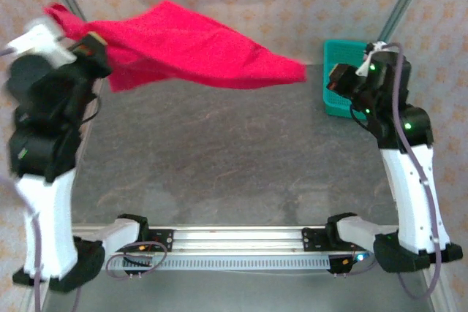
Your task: Fold the inside-out t-shirt
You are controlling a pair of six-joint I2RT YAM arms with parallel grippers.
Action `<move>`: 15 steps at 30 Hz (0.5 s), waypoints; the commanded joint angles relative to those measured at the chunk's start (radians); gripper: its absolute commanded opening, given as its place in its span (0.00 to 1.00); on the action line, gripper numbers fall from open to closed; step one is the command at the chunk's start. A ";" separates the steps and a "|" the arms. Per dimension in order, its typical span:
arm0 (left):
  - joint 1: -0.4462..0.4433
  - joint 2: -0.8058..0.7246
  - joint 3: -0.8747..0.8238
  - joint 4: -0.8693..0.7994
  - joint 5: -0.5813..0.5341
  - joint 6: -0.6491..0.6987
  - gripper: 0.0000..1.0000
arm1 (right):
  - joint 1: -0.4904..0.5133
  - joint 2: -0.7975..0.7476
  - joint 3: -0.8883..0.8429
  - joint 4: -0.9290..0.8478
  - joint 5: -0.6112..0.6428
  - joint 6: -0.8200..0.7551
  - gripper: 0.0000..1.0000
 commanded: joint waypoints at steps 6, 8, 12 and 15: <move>-0.003 0.034 -0.129 -0.102 0.034 0.056 0.00 | 0.000 -0.039 -0.072 0.042 -0.137 0.087 0.00; -0.005 0.038 -0.212 -0.059 0.082 0.035 0.00 | -0.001 -0.040 -0.122 0.076 -0.171 0.110 0.00; -0.022 0.070 -0.375 0.029 0.181 -0.020 0.00 | -0.001 -0.024 -0.235 0.141 -0.191 0.133 0.00; -0.043 0.080 -0.452 0.074 0.179 -0.036 0.00 | 0.001 -0.004 -0.342 0.226 -0.223 0.164 0.00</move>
